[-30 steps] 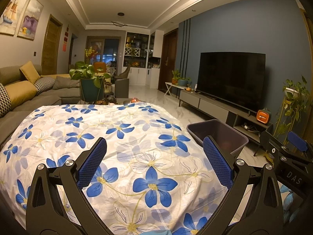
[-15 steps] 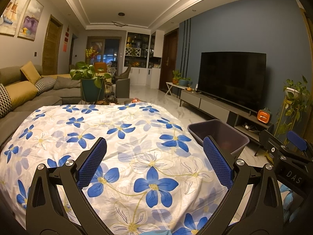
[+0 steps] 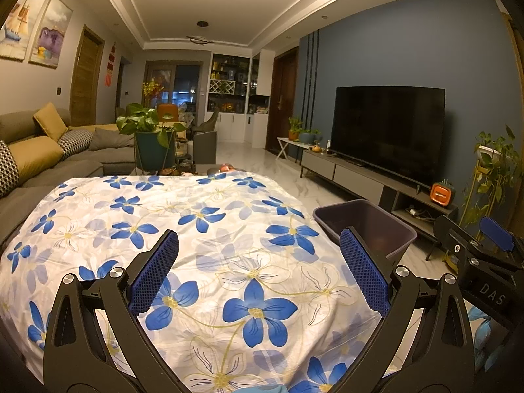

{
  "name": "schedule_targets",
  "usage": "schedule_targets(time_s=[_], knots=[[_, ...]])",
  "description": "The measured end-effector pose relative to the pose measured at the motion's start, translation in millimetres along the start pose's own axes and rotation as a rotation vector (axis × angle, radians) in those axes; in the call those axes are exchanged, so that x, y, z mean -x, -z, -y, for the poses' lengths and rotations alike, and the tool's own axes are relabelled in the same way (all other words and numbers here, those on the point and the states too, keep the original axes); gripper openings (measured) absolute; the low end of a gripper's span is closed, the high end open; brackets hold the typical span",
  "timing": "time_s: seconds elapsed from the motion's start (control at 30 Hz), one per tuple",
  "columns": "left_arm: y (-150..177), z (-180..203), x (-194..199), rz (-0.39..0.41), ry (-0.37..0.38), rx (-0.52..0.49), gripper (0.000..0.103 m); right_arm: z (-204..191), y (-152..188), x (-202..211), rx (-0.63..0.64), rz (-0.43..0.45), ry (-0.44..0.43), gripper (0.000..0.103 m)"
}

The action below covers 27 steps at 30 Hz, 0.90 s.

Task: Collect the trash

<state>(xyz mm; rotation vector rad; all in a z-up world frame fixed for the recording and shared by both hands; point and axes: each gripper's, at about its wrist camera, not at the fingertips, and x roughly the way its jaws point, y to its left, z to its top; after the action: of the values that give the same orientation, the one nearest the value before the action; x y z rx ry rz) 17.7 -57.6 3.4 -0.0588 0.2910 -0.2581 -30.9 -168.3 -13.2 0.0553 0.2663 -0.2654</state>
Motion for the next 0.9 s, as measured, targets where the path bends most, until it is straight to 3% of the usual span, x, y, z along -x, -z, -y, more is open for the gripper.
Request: schedule_targets(time_s=[0.9], knots=[[-1.1,0.3,0.2,-0.002,-0.001,-0.001,0.097,0.0,-0.6,-0.4,-0.002,0.003,0.000,0.097]])
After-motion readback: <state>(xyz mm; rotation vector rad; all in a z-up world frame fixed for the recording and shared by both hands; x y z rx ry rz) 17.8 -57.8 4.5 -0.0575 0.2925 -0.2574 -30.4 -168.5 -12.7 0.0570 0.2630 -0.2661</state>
